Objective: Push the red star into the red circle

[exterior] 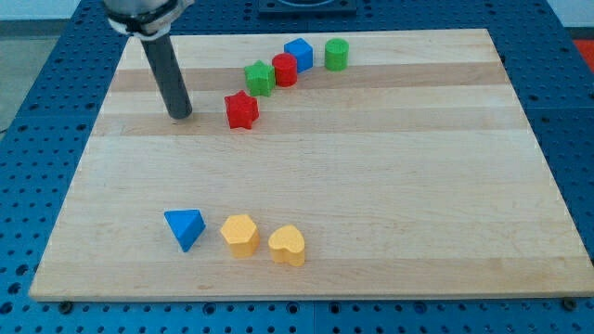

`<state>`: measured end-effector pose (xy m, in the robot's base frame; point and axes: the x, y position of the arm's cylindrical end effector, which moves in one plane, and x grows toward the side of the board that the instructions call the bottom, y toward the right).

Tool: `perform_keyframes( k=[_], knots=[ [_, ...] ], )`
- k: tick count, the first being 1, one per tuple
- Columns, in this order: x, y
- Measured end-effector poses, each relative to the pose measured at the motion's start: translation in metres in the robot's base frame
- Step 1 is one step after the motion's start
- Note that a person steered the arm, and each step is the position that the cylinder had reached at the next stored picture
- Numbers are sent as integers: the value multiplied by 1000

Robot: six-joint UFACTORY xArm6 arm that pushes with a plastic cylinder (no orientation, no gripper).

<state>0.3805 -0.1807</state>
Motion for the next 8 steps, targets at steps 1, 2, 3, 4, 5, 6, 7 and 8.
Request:
perform_keyframes(
  k=[1, 2, 3, 4, 5, 6, 7, 8],
  knots=[
    [18, 38],
    [7, 95],
    [-6, 124],
    [-45, 124],
    [-29, 120],
    [-51, 91],
    [-61, 102],
    [-72, 117]
  ],
)
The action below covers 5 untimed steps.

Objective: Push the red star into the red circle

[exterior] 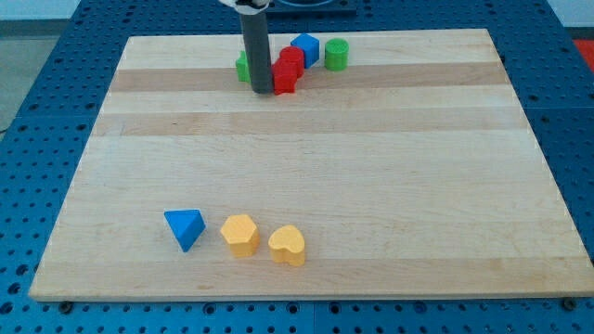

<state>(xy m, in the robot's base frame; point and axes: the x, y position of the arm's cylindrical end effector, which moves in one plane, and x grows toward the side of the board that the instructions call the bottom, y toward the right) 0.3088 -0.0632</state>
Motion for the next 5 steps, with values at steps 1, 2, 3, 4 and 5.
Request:
perform_keyframes(
  k=[1, 2, 3, 4, 5],
  knots=[
    [5, 0],
    [54, 60],
    [30, 174],
    [-38, 236],
    [-115, 189]
  ],
)
